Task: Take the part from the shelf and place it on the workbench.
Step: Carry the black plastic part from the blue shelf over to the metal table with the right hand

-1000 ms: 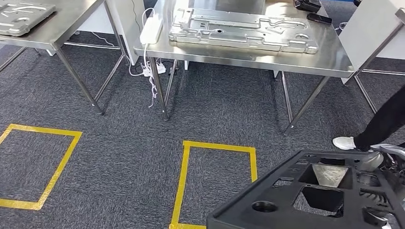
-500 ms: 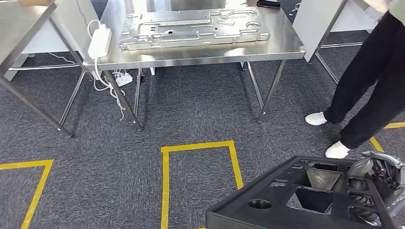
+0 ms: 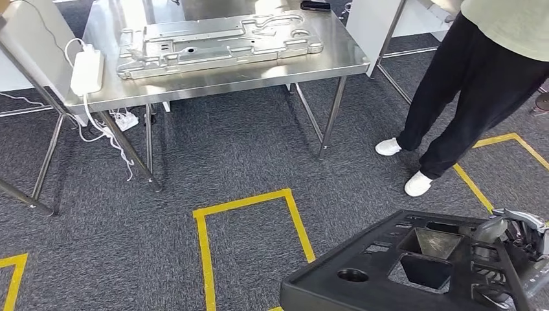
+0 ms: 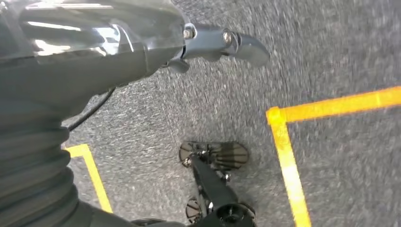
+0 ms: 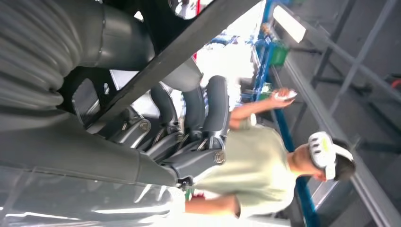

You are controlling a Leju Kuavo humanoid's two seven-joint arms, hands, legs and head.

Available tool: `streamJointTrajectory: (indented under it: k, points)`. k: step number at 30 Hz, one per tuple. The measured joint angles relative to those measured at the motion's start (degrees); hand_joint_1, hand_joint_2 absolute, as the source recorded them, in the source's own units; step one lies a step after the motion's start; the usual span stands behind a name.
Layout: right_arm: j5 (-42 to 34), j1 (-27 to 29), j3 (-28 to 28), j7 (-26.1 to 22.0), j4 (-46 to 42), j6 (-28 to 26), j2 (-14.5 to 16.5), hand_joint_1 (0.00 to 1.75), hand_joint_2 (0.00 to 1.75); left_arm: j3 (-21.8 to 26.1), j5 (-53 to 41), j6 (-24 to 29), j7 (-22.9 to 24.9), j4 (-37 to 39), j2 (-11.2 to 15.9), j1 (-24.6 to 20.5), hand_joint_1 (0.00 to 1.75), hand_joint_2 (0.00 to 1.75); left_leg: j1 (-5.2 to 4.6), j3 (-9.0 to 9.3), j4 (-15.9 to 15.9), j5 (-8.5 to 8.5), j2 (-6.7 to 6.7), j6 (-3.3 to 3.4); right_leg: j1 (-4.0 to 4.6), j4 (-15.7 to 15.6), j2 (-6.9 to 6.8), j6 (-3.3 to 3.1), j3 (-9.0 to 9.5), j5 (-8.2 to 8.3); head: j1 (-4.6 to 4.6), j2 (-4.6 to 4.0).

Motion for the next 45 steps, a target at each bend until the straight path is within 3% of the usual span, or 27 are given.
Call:
streamJointTrajectory:
  k: [1,2,4,5,7,10,17,21,25,37,39,41,43,45]
  points:
    - [0.38,-0.12,0.05,-0.12,0.12,-0.33,0.02,1.75,1.75,-0.01,-0.03,0.00,-0.03,0.01,-0.01,-0.04,0.00,1.75,0.07,0.07,0.01,-0.09,0.43,-0.07,-0.11,0.65,-0.20,0.13,-0.36,0.45,0.08,0.00]
    - [0.69,-0.24,0.09,-0.21,0.22,-0.58,0.02,1.75,1.75,-0.01,-0.07,0.00,-0.02,0.01,-0.01,-0.11,0.00,1.75,0.18,0.21,0.02,-0.21,0.74,-0.20,-0.22,-1.10,-0.34,0.23,0.52,1.95,0.20,0.00]
    - [0.99,-0.47,0.14,-0.29,0.33,-0.89,0.02,1.75,1.75,-0.02,-0.13,0.02,0.12,0.02,-0.02,-0.29,0.00,1.75,0.34,0.62,0.04,-0.53,1.07,-0.69,-0.31,-8.97,-0.87,0.31,4.61,5.80,0.58,0.00]
    - [1.06,-0.58,0.15,-0.31,0.36,-1.11,0.02,1.75,1.75,-0.02,-0.15,0.09,0.48,0.02,-0.02,-0.37,0.00,1.75,0.27,0.76,0.08,-0.71,1.12,-0.99,-0.25,-12.40,-1.12,0.22,6.38,6.97,0.86,0.00]
    - [1.20,-0.69,0.22,-0.36,0.40,-1.79,0.02,1.75,1.75,0.00,-0.18,0.38,1.64,0.01,0.02,-0.40,0.00,1.75,-0.12,0.90,0.17,-1.01,1.11,-1.10,-0.28,-15.40,-1.44,0.09,7.83,7.48,0.88,0.00]
    - [1.55,-0.69,0.34,-0.30,0.42,-2.67,0.02,1.75,1.75,0.02,-0.43,0.76,3.20,0.03,0.11,-0.33,0.00,1.75,-0.31,1.22,-0.24,-0.93,1.04,-0.31,-0.26,-15.53,-1.34,-0.06,7.88,7.40,-0.21,0.00]
    - [2.47,-0.74,0.52,0.08,0.42,-3.61,-0.03,1.75,1.75,-0.02,-1.88,1.57,4.66,0.03,0.14,-0.30,0.00,1.75,-0.29,1.80,-1.15,-0.70,1.03,-1.13,-0.18,-15.46,-1.36,-0.58,8.05,7.09,-1.17,0.00]
    - [2.82,-1.01,0.73,0.33,0.44,-3.99,-0.12,1.75,1.75,-0.05,-2.33,1.63,4.02,0.02,0.16,-0.31,0.00,1.75,-0.56,1.75,-1.01,-0.99,1.02,-0.96,-0.48,-15.49,-1.38,-0.34,8.28,7.35,-1.50,0.00]
    - [3.10,-1.30,1.16,0.47,0.50,-4.53,-0.43,1.75,1.75,-0.04,-1.99,1.42,3.02,0.04,0.12,-0.35,0.00,1.75,-0.61,2.12,-1.54,-0.52,0.84,-2.39,-0.08,-15.78,-1.33,-0.63,8.80,7.18,-1.34,0.00]
    - [3.49,-1.34,1.52,0.49,0.52,-5.17,-0.81,1.75,1.75,0.21,-1.06,1.04,3.74,0.04,0.13,-0.36,0.00,1.75,-0.96,2.09,-0.98,-0.96,0.87,-1.75,-0.37,-16.51,-1.33,-0.21,9.20,7.42,-1.21,0.00]
    - [3.53,-1.27,1.52,0.44,0.52,-5.20,-0.81,1.75,1.75,0.42,-1.02,1.04,3.86,0.05,0.16,-0.37,0.00,1.75,-1.05,2.27,-1.53,-1.05,0.90,-0.81,-0.61,-16.23,-1.35,0.67,9.37,8.22,-1.33,0.00]
    - [3.57,-1.19,1.54,0.40,0.49,-5.21,-0.89,1.75,1.75,0.68,-1.01,1.03,3.92,0.08,0.13,-0.36,0.00,1.75,-0.52,3.29,-2.91,-0.66,0.94,0.13,-0.64,-15.36,-1.33,1.42,9.30,8.53,-1.42,0.00]
    - [3.60,-1.25,1.55,0.38,0.46,-5.23,-1.07,1.75,1.75,0.82,-1.02,1.04,3.94,0.09,0.05,-0.36,0.00,1.75,0.18,4.30,-3.80,-0.23,0.99,0.21,-0.59,-12.06,-1.23,1.52,7.59,6.33,-1.14,0.00]
    - [3.60,-1.18,1.56,0.40,0.48,-5.25,-1.22,1.75,1.75,0.87,-1.02,1.04,3.95,0.09,0.05,-0.35,0.00,1.75,0.54,4.54,-3.91,-0.34,1.04,-0.02,-0.78,-5.44,-1.17,1.72,3.85,3.09,-0.74,0.00]
